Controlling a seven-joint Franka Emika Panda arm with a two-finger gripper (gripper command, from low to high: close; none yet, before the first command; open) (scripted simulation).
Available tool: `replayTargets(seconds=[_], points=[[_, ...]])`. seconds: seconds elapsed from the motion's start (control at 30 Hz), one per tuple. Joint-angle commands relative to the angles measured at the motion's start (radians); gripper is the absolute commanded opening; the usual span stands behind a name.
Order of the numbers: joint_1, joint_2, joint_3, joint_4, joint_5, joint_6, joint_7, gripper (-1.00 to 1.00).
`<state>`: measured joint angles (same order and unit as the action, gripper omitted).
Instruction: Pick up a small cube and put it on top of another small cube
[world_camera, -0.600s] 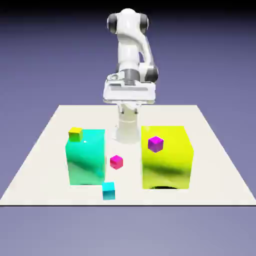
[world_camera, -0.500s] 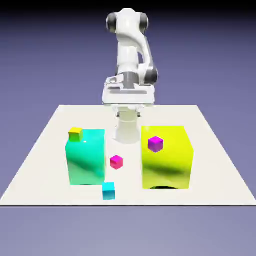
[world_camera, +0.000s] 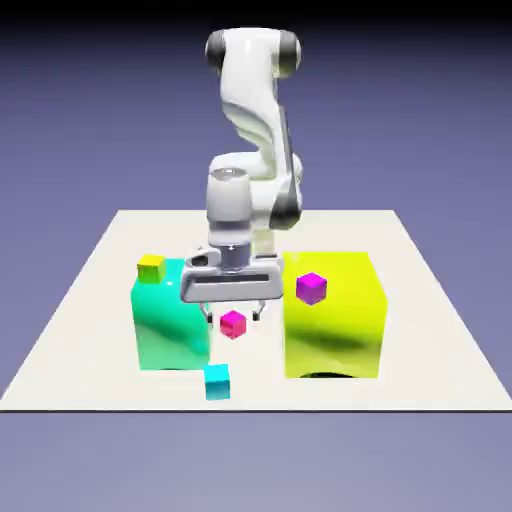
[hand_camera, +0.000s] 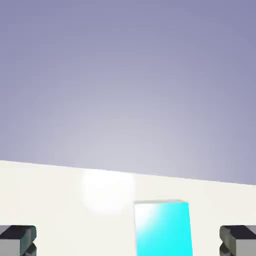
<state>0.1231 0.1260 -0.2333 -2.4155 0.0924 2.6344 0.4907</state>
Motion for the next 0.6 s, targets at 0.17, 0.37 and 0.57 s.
replayTargets(seconds=[0.17,0.37,0.57], points=[[0.035,0.217,-0.073,0.123,0.029,-0.126,-0.078,0.00],[-0.013,0.363,-0.013,0.135,0.089,0.005,-0.119,0.00],[0.017,0.273,-0.050,0.128,0.052,-0.076,-0.094,-1.00]])
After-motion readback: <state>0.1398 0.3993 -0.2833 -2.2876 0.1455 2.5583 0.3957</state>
